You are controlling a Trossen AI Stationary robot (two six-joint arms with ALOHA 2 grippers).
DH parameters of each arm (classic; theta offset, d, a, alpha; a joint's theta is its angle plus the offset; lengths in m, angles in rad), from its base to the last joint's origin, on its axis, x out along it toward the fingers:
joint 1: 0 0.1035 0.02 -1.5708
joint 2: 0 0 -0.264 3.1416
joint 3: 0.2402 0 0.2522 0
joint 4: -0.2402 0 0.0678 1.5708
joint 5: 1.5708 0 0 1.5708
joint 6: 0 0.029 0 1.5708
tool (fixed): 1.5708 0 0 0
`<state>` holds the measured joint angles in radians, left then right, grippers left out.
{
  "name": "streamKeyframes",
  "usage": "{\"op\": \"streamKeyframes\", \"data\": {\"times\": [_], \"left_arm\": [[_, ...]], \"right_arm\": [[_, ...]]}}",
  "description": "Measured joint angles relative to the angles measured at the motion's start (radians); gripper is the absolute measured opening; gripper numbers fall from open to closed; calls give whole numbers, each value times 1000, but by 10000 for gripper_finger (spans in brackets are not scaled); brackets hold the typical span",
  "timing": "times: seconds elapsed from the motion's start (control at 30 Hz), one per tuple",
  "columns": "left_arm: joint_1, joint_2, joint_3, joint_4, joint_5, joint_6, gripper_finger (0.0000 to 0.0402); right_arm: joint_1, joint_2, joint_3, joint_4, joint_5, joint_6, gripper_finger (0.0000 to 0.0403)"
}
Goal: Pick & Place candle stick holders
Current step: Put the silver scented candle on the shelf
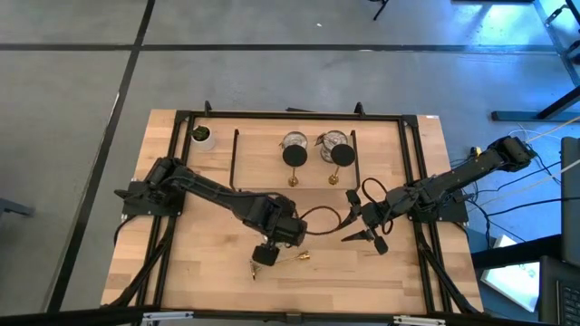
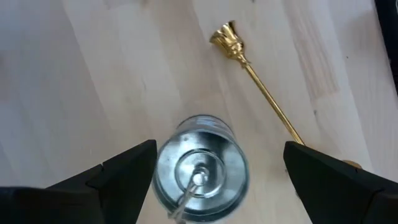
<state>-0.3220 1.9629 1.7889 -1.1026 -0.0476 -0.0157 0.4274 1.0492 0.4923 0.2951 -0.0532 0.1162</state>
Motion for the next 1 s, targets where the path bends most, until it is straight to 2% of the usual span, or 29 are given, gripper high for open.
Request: {"op": "streamKeyframes", "data": {"times": [0.17, 0.33, 0.7, 0.93, 1.0], "left_arm": [[10, 0, 0, 12, -46, -54, 349], [-16, 2, 0, 28, -49, -80, 349], [-57, 80, 0, 5, -69, -42, 350], [-55, 114, 0, -151, -211, -60, 350], [-52, 114, 0, -159, -220, -62, 350]], "right_arm": [[0, 0, 0, -5, 0, 0, 156], [0, 0, 0, -8, 0, 0, 156], [0, 0, 0, -8, 0, 0, 156], [0, 0, 0, -8, 0, 0, 156], [0, 0, 0, -8, 0, 0, 156]]}}
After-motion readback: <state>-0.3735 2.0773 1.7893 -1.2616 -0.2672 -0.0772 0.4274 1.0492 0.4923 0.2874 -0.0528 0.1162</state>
